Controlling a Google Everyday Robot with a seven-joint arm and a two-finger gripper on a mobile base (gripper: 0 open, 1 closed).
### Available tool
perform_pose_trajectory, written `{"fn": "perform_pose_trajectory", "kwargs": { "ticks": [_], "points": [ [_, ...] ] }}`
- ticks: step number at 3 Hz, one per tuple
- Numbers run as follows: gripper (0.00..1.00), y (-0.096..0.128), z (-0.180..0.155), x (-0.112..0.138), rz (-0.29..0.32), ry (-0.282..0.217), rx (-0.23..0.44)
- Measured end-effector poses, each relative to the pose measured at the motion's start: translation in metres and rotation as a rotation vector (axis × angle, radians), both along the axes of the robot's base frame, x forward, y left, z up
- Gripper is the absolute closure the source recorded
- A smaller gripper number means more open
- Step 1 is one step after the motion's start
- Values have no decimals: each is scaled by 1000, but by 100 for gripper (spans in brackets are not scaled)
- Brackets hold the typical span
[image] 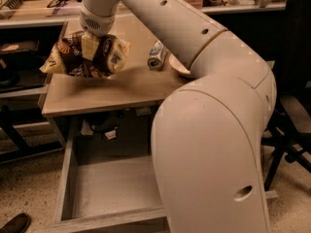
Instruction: Pick brown chip bag from top drawer and place on counter
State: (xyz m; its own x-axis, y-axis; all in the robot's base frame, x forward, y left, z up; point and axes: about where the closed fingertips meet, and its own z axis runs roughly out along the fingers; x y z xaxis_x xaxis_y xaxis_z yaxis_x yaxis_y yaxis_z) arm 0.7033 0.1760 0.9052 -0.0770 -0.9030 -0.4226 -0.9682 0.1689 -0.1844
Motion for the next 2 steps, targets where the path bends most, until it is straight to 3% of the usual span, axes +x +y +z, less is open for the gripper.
{"fn": "perform_pose_trajectory", "kwargs": {
  "ticks": [2],
  "points": [
    [35,0,0,0,0,0,0]
  ]
}}
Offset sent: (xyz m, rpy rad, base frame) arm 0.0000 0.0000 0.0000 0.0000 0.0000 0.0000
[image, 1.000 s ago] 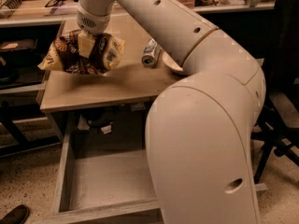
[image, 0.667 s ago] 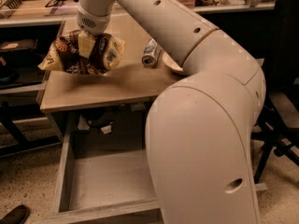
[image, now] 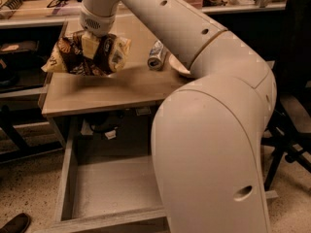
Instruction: Pick brown chip bag from top drawer and place on counter
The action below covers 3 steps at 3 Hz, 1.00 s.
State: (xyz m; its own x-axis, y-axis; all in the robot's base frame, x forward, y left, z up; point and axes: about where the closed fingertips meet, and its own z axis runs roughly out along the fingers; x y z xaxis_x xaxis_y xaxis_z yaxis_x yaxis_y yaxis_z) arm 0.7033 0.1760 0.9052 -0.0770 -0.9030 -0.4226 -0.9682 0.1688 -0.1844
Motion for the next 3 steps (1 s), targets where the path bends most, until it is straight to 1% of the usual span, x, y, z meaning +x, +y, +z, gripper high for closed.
{"fn": "perform_pose_trajectory", "kwargs": {
  "ticks": [1,2,3],
  "points": [
    [11,0,0,0,0,0,0],
    [0,0,0,0,0,0,0],
    [0,0,0,0,0,0,0]
  ]
}}
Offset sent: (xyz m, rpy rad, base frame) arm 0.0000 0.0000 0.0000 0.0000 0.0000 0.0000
